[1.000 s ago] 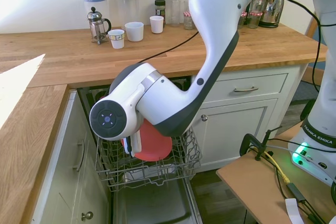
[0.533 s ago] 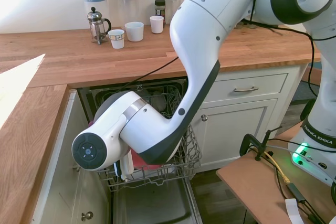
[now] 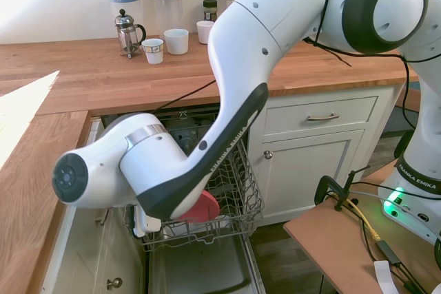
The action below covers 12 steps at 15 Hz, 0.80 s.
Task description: Put the plate in the dishwasher
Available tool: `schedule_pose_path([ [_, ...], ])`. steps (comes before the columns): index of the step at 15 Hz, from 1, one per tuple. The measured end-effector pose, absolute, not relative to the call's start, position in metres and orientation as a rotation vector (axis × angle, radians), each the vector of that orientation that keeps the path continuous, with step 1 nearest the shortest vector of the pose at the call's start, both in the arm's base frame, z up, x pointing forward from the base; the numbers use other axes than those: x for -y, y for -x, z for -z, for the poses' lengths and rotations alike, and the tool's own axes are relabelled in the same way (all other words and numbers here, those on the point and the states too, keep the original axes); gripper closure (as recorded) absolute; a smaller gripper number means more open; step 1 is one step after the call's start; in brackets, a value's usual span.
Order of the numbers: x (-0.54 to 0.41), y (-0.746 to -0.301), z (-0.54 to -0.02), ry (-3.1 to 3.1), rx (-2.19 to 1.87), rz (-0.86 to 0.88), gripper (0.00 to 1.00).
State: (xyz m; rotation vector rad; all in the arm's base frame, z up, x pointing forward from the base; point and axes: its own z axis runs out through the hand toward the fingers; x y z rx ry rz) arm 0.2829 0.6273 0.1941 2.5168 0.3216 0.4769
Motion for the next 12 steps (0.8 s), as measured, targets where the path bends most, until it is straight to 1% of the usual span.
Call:
schedule_pose_path([
  [5,-0.638,-0.305,-0.22,-2.571,-0.249,-0.329,0.0],
  [7,-0.639,-0.312,-0.235,-2.591,-0.219,-0.246,0.0],
  [10,-0.639,-0.328,-0.292,-2.642,-0.12,-0.064,0.0],
  [12,-0.625,-0.356,-0.338,-2.68,-0.004,0.01,0.0],
])
